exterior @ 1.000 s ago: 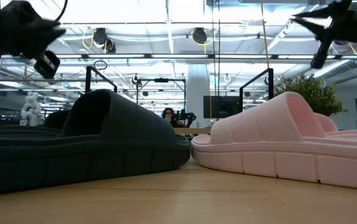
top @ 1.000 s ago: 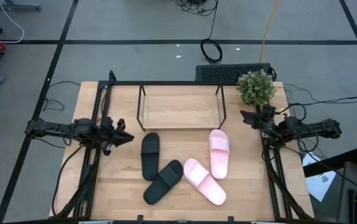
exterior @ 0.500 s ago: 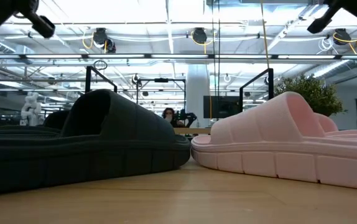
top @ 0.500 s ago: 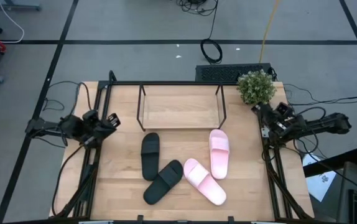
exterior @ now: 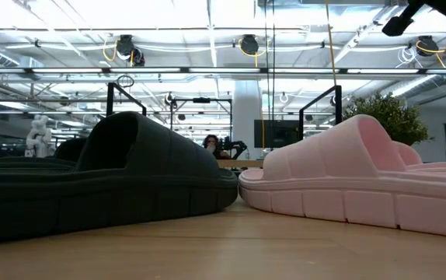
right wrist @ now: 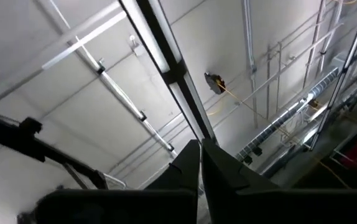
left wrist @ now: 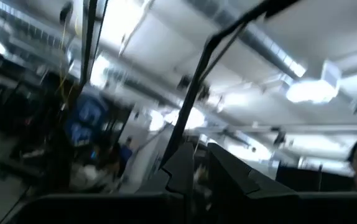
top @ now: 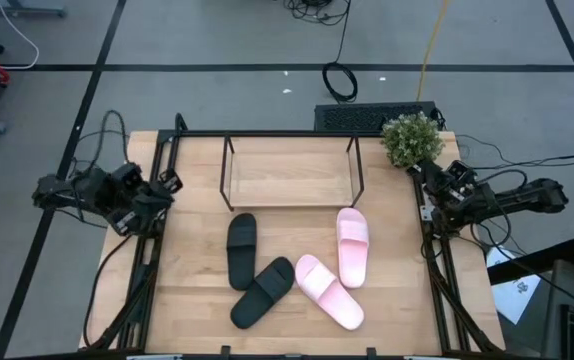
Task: Pick and place slides into the shelf
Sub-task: Put the left black slipper on the shelf
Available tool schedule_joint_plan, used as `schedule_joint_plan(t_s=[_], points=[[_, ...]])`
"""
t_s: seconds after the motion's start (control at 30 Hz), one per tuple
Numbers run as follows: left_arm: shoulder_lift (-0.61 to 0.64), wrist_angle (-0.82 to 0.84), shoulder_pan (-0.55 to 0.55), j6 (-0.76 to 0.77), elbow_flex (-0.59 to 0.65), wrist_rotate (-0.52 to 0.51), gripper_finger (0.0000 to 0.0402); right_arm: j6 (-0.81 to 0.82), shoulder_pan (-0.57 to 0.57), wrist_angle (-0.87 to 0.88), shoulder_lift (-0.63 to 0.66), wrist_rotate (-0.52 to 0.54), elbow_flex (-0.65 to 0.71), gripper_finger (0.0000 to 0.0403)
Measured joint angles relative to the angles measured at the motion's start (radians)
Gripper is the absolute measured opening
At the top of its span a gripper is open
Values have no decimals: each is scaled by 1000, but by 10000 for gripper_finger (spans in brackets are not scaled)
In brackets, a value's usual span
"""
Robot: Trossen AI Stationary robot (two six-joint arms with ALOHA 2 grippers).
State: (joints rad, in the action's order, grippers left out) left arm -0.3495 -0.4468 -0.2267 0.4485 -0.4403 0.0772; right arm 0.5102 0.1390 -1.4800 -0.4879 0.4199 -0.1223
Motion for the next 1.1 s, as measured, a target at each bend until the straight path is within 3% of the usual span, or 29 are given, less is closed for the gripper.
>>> schedule_joint_plan(t_s=[0.13,0.33,0.43,0.57,0.73,0.97,1.1], points=[[-210,203,-22,-10,-200,0,51,20,0,-28,0,-54,-1,9],[-515,581,-51,25,-473,0,51,-50,0,38,-34,-403,-147,9],[-632,800,-57,58,-580,0,51,-142,0,168,-83,-570,-285,8],[-739,1067,-57,129,-647,-51,51,-253,0,512,-180,-713,-490,9],[-822,1176,-55,224,-650,-85,51,-377,0,863,-331,-711,-698,9],[-895,1184,-59,242,-650,-44,51,-468,0,872,-442,-712,-792,9],[-920,1187,-107,241,-650,-207,51,-497,0,889,-447,-705,-792,9]])
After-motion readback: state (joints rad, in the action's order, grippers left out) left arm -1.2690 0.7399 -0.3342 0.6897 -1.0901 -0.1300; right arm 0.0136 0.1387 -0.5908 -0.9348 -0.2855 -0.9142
